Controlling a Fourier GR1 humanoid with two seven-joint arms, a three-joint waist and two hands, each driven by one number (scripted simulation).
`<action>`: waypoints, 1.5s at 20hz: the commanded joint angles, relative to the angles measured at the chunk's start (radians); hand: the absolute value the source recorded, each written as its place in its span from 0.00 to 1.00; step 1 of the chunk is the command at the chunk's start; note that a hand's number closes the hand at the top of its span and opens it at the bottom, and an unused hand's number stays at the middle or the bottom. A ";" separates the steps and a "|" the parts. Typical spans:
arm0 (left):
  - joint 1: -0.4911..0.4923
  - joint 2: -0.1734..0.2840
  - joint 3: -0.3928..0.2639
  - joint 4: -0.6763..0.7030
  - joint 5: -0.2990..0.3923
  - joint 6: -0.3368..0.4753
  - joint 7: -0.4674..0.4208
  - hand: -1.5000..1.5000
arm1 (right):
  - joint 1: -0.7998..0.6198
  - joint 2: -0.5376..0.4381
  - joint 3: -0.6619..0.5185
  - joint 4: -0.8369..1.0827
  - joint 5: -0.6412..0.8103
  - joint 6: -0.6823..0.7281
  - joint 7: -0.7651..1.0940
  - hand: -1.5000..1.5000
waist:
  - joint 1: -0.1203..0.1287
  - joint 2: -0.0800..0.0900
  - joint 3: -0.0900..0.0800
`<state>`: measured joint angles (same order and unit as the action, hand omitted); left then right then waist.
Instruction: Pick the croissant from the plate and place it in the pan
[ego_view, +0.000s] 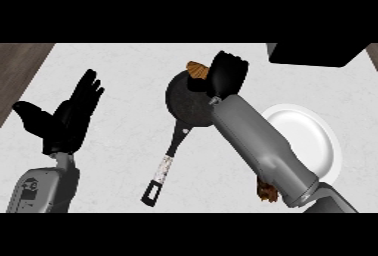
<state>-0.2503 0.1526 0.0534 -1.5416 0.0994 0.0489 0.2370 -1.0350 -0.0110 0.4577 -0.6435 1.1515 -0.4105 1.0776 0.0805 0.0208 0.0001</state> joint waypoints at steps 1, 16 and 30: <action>0.038 0.013 0.022 -0.006 0.023 -0.024 -0.027 0.50 | 0.055 0.010 -0.016 0.110 -0.040 -0.134 0.090 1.00 | 0.000 0.001 0.000; -0.020 0.017 0.030 0.009 0.010 -0.001 0.018 0.50 | 0.154 0.011 -0.090 0.059 -0.273 -0.587 -0.098 0.00 | -0.021 -0.005 0.002; 0.078 0.021 0.058 -0.065 0.016 0.021 0.037 0.50 | 0.647 0.011 0.068 -0.611 -0.425 -0.838 -0.320 0.00 | -0.105 -0.031 0.001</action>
<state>-0.1796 0.1738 0.1033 -1.5975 0.1122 0.0634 0.2649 -0.5431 -0.0050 0.4566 -1.0540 0.7624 -1.1510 0.7995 -0.0042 -0.0086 0.0012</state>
